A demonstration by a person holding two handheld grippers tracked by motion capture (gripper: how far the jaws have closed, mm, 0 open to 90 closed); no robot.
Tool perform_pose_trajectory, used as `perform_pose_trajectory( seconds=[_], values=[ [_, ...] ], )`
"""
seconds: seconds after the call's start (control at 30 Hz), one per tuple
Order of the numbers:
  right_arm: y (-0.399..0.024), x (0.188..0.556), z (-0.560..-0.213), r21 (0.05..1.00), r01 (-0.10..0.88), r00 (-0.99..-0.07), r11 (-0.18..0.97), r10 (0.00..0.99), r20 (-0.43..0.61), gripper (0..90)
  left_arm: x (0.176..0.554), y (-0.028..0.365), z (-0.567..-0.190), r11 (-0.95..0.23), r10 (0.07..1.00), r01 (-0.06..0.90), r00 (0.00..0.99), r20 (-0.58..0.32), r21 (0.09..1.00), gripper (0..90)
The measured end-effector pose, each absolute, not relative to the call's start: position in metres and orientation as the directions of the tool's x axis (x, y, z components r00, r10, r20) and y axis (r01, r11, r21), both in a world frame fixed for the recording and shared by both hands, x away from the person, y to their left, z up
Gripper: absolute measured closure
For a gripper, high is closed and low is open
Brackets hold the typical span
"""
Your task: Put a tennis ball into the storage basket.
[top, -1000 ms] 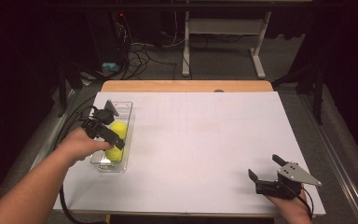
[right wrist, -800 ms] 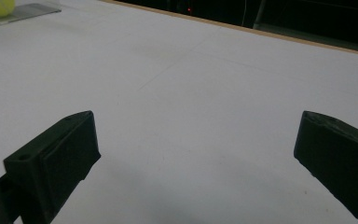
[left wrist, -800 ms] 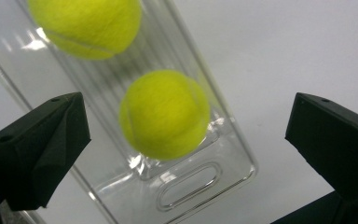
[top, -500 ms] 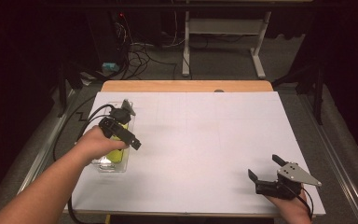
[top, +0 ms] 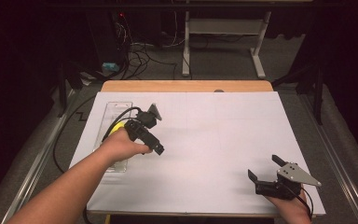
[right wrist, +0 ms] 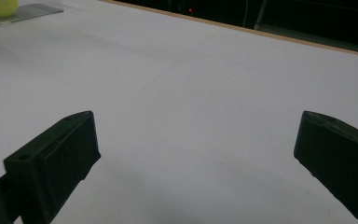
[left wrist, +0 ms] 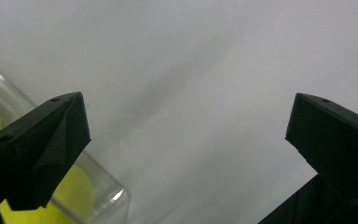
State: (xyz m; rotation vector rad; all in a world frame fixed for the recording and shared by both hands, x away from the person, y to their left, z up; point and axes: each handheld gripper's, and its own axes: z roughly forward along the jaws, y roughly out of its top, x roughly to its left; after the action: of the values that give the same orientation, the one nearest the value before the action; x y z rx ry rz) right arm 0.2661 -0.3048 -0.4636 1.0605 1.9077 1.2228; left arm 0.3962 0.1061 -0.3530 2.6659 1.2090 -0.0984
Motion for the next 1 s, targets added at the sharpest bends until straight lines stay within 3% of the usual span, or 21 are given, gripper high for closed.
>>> perform_pose_trajectory(
  seconds=[0.3,0.7,1.0],
  values=[
    [-0.305,0.266,-0.463,0.926,0.288,-0.479,0.245,0.874,-0.082,0.0,0.392,0.088,-0.358,-0.660,0.708,0.725,0.688,-0.159,0.196,0.7],
    [-0.305,0.265,-0.463,0.927,0.286,-0.482,0.244,0.873,-0.081,0.0,0.371,0.079,-0.401,-0.642,0.701,0.697,0.702,-0.125,0.319,0.6],
    [-0.300,0.267,-0.464,0.926,0.283,-0.497,0.250,0.864,-0.081,0.0,0.355,0.085,-0.434,-0.534,0.721,0.679,0.677,-0.148,0.503,0.7]
  ],
)
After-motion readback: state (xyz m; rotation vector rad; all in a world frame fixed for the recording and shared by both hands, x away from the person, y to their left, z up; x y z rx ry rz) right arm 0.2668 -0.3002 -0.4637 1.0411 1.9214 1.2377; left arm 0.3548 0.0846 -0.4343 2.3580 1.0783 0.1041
